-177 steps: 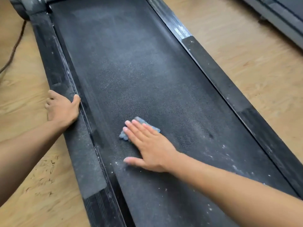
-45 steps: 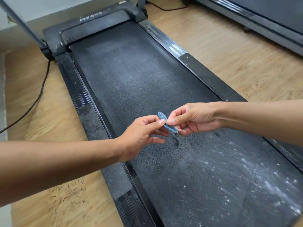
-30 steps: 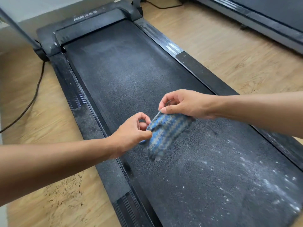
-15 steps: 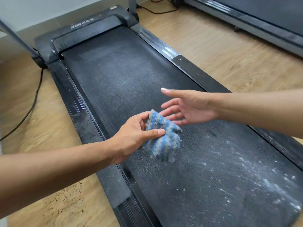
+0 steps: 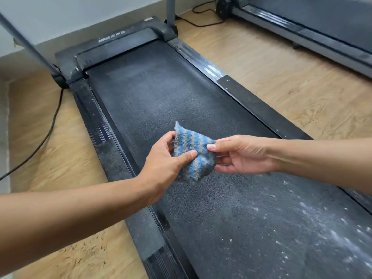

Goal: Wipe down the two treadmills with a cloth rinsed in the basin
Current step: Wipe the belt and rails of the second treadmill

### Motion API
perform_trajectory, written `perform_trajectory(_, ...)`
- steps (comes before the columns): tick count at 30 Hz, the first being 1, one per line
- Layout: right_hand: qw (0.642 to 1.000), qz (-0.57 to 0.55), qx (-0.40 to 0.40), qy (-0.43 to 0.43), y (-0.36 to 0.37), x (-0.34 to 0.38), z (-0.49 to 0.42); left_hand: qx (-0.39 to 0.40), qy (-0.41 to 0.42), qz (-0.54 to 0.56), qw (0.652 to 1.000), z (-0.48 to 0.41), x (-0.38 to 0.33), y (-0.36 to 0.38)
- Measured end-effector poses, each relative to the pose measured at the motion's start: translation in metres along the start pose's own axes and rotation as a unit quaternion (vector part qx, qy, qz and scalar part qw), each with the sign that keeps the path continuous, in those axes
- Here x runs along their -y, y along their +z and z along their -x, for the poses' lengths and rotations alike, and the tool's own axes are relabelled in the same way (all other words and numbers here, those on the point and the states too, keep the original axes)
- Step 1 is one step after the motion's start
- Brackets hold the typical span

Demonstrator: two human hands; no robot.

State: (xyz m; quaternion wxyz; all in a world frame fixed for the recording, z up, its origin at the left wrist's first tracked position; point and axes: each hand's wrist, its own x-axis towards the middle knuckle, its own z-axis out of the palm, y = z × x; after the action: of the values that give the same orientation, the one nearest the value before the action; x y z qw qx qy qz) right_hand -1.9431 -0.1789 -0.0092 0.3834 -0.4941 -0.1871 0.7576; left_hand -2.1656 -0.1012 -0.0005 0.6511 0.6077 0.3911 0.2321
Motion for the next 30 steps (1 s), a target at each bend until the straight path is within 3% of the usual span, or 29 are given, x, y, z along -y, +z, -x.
perform_trajectory(5, 0.999, -0.019, -0.035, -0.033, 0.003, -0.001, -0.006, -0.030, -0.007, -0.026, 0.999, 0.000, 0.007, -0.006)
perform_trajectory(9, 0.997, -0.031, -0.052, -0.042, 0.005, 0.000, -0.007, -0.009, 0.020, -0.059, 0.998, -0.004, 0.004, -0.013)
perform_trajectory(16, 0.993, 0.007, -0.093, -0.076, 0.007, 0.000, -0.006, -0.062, 0.010, -0.124, 0.990, -0.005, 0.004, -0.017)
perform_trajectory(20, 0.985, 0.042, -0.141, -0.092, 0.003, -0.001, -0.005, -0.064, 0.043, -0.222, 0.972, -0.007, 0.011, -0.016)
perform_trajectory(24, 0.976, 0.176, -0.111, -0.065, -0.002, 0.005, 0.011, 0.065, 0.127, -0.269, 0.953, -0.010, 0.017, -0.013)
perform_trajectory(27, 0.946, 0.309, -0.095, -0.038, 0.002, 0.004, 0.017, 0.144, 0.092, -0.209, 0.963, -0.014, 0.020, -0.007)
perform_trajectory(30, 0.951, 0.295, -0.090, -0.037, 0.006, -0.007, 0.012, 0.143, 0.063, -0.187, 0.970, -0.016, 0.030, -0.005)
